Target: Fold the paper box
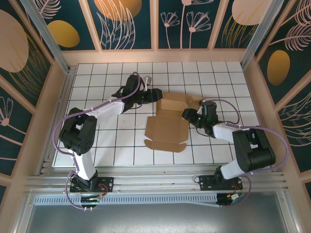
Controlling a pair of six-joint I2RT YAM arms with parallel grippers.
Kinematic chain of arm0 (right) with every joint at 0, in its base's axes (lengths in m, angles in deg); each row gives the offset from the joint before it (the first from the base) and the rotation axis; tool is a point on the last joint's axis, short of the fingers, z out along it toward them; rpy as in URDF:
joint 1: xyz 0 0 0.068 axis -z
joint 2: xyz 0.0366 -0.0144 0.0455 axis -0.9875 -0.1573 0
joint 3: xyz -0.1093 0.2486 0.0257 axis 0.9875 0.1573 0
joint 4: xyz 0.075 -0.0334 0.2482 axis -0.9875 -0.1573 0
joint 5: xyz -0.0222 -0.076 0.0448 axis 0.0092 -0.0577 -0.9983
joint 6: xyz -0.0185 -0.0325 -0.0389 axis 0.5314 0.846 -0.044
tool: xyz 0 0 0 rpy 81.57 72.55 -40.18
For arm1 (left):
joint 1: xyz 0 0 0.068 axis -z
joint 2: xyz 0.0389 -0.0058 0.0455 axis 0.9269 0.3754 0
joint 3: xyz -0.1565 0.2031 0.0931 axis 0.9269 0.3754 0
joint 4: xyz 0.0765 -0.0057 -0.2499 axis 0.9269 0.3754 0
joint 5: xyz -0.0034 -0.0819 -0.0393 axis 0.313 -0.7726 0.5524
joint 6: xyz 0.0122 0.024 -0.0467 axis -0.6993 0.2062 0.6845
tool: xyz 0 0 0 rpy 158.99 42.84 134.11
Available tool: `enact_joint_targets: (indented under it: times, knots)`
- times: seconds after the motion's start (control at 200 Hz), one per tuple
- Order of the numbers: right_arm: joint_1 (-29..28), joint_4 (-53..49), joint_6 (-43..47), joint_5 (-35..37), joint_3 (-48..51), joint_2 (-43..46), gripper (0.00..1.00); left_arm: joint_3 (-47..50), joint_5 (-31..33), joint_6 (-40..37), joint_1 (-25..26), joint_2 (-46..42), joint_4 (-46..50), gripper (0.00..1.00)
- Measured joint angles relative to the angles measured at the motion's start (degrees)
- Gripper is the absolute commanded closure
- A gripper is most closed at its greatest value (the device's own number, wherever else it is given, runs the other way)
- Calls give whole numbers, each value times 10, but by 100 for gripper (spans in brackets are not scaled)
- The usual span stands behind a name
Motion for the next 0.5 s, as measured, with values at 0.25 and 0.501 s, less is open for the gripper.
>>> enact_joint_targets:
  times: [0.25,0.501]
  knots:
    - [-12,86,-2,12,18,-5,55,1,-1,0,0,0,0,42]
    - [-37,135,-2,24,25,-44,55,3,0,0,0,0,-1,42]
